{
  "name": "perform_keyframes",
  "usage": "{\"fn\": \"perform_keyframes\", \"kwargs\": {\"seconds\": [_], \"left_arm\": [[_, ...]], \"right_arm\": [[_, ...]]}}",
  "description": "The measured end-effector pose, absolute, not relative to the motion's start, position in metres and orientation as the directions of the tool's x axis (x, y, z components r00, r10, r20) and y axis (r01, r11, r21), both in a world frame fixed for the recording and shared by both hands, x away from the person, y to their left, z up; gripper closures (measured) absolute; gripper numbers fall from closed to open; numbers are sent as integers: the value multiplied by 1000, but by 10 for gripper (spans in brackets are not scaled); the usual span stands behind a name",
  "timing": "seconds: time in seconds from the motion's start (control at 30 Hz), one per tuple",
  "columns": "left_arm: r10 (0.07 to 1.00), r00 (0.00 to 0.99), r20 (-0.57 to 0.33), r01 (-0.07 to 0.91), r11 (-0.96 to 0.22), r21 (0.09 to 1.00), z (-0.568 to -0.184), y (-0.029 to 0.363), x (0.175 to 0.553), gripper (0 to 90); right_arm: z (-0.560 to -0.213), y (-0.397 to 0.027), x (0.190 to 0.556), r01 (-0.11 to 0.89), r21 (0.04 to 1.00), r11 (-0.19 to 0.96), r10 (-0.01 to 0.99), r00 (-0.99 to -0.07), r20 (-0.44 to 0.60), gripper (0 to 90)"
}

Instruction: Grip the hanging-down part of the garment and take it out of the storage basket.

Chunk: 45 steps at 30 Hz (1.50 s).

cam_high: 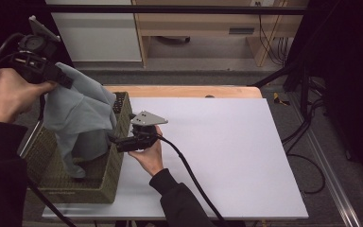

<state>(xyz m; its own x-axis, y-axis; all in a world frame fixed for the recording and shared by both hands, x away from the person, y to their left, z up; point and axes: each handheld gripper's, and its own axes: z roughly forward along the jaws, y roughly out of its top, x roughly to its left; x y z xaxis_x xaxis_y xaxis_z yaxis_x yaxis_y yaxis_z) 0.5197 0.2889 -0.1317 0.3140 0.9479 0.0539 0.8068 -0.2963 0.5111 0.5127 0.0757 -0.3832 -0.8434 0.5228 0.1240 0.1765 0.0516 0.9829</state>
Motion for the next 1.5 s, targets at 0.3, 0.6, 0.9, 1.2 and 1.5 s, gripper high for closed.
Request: {"fn": "perform_keyframes", "kwargs": {"seconds": [0.3, 0.6, 0.9, 1.2, 1.5], "left_arm": [[944, 326, 58, 804, -309, 509, -132, 283, 521, 808], [941, 332, 60, 801, -315, 509, -130, 283, 520, 808], [939, 338, 64, 798, -322, 509, -129, 283, 518, 808], [940, 334, 70, 798, -321, 510, -129, 283, 517, 808], [941, 330, 67, 796, -316, 516, -128, 284, 517, 808]], "right_arm": [[-389, 94, 528, 192, 978, 84, 521, -845, 121, 41], [-392, 107, 542, 212, 972, 102, 526, -841, 129, 42], [-399, 118, 554, 246, 958, 147, 522, -842, 136, 197], [-399, 124, 558, 248, 946, 207, 513, -851, 111, 714], [-390, 116, 553, 251, 945, 209, 484, -866, 123, 895]]}}
